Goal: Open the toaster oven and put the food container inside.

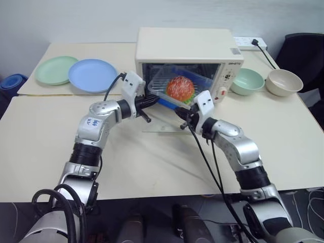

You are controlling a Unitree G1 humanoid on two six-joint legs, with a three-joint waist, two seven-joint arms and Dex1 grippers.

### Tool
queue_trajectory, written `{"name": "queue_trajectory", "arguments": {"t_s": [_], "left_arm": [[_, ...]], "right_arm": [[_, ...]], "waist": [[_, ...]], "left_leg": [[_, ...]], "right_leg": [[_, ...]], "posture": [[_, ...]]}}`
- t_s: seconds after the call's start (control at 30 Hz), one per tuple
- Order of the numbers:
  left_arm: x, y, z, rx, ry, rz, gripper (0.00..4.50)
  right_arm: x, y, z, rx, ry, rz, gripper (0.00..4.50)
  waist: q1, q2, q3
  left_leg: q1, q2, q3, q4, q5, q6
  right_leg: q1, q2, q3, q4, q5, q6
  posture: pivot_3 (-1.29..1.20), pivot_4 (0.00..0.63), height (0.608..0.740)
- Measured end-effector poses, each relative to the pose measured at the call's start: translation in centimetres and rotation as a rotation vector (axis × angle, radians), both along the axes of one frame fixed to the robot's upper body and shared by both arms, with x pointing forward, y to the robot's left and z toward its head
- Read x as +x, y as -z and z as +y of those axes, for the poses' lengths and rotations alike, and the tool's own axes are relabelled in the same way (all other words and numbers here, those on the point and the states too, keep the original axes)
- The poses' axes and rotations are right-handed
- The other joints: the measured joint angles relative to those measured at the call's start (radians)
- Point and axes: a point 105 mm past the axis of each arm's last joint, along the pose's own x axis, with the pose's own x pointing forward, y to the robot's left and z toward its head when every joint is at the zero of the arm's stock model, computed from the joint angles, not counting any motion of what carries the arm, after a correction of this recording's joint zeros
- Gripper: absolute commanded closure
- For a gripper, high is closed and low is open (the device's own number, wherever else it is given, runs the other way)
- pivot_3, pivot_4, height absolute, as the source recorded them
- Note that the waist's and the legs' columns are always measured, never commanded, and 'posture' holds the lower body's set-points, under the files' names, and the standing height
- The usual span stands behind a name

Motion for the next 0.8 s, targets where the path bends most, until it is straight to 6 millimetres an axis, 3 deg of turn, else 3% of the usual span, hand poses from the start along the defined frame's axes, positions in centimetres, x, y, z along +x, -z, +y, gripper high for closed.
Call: {"name": "queue_trajectory", "arguments": {"t_s": [0.2, 0.43, 0.8], "left_arm": [[-1.0, 0.2, 0.6, 0.009, 0.012, -0.001, 4.50], [-2.0, 1.1, 2.7, 0.022, -0.015, 0.032, 4.50], [-2.8, 0.8, 2.0, 0.017, 0.042, 0.030, 4.50]], "right_arm": [[0.3, -0.5, -0.7, -0.016, 0.015, -0.031, 4.47], [-2.9, 0.4, -2.9, -0.052, -0.052, 0.019, 4.47], [-6.0, 0.2, -5.0, -0.047, -0.091, 0.079, 4.47]], "waist": [[0.020, 0.000, 0.000], [0.019, 0.000, 0.000], [0.018, 0.000, 0.000]], "left_leg": [[-0.001, -0.003, 0.000, 0.001, 0.000, 0.002], [-0.002, -0.002, -0.001, 0.000, 0.000, 0.003], [0.001, 0.000, 0.000, 0.000, 0.000, 0.002]], "right_leg": [[0.001, -0.003, 0.000, -0.002, 0.001, 0.002], [0.001, -0.002, -0.001, -0.005, 0.001, 0.002], [0.002, 0.001, 0.001, -0.006, 0.001, 0.002]], "posture": [[0.00, 0.150, 0.740], [0.00, 0.150, 0.740], [0.00, 0.150, 0.740]]}}
